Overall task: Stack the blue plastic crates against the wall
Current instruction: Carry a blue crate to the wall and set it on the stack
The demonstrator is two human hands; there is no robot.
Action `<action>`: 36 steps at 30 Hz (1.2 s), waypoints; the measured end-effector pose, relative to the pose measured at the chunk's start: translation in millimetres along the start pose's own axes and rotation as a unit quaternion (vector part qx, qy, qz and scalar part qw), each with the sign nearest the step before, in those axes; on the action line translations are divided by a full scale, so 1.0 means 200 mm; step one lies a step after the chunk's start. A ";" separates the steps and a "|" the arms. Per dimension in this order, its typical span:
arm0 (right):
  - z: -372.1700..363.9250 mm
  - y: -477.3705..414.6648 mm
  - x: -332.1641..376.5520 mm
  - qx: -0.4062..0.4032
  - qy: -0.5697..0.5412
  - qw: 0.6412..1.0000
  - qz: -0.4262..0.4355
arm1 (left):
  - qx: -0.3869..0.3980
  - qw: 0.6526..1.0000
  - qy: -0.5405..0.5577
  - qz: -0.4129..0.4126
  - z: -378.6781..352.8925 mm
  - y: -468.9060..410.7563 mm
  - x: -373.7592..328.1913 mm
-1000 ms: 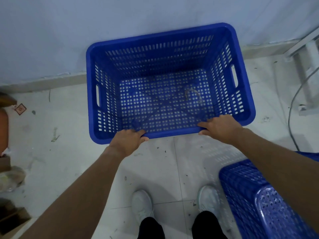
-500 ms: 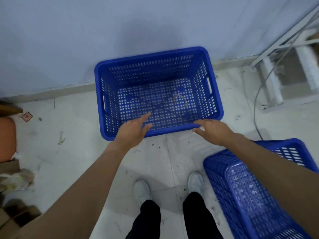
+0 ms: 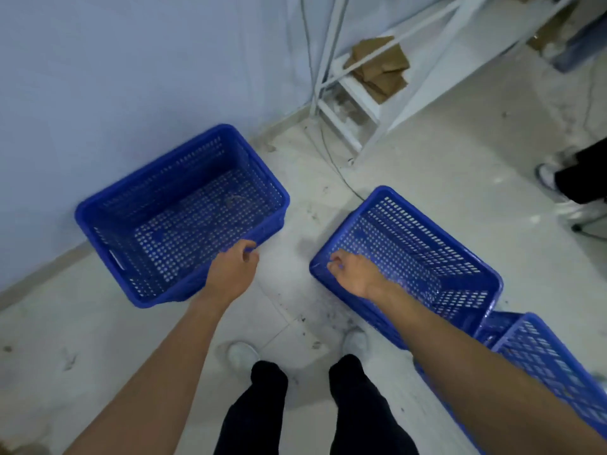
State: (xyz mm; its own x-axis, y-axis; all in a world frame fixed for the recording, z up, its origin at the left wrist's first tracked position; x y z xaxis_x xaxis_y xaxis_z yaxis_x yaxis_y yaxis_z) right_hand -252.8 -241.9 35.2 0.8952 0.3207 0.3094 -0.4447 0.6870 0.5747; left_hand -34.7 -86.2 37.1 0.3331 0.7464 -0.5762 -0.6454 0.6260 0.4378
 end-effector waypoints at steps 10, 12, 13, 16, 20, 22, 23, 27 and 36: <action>0.17 0.40 -1.20 -0.048 -0.250 0.948 -0.191 | 0.190 0.980 -0.061 0.017 -0.83 0.42 -0.68; 0.18 0.39 -1.46 -0.030 -0.248 0.948 -0.199 | 0.232 0.969 -0.078 0.039 -1.05 0.50 -0.78; 0.18 0.37 -1.58 -0.023 -0.244 0.949 -0.200 | 0.244 0.965 -0.085 0.052 -1.17 0.54 -0.83; 0.19 0.27 -1.90 -0.020 -0.215 0.959 -0.186 | 0.256 0.959 -0.085 0.090 -1.52 0.63 -0.90; 0.20 0.07 -2.28 -0.038 -0.189 0.967 -0.166 | 0.214 0.967 -0.065 0.124 -1.95 0.60 -0.91; 0.22 -0.04 -2.41 -0.048 -0.167 0.973 -0.154 | 0.201 0.964 -0.085 0.148 -2.14 0.55 -0.87; 0.22 -0.11 -2.46 -0.046 -0.155 0.976 -0.145 | 0.218 0.957 -0.112 0.156 -2.22 0.53 -0.84; 0.18 -0.42 -2.56 -0.053 -0.115 0.987 -0.096 | 0.244 0.930 -0.125 0.244 -2.47 0.42 -0.63; 0.07 -1.05 -2.75 -0.193 -0.002 0.981 -0.035 | 0.076 0.888 0.151 0.427 -2.86 0.20 -0.16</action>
State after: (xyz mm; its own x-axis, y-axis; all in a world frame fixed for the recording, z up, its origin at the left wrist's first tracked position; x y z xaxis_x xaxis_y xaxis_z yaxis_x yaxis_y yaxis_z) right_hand -652.5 -572.5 -245.6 0.9228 0.2621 0.2826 -0.3377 0.9032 0.2651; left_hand -463.8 -214.7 -322.3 -0.4476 0.8835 -0.1382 -0.4662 -0.0987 0.8792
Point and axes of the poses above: each hand's wrist, its own y-axis away from the middle knuckle, its own z-axis out of the back of the hand, x = y × z, the point moved 4 cm from there along -y, towards the middle knuckle, and after that the axes turned 9 degrees about -x, right-handed, at the moved point
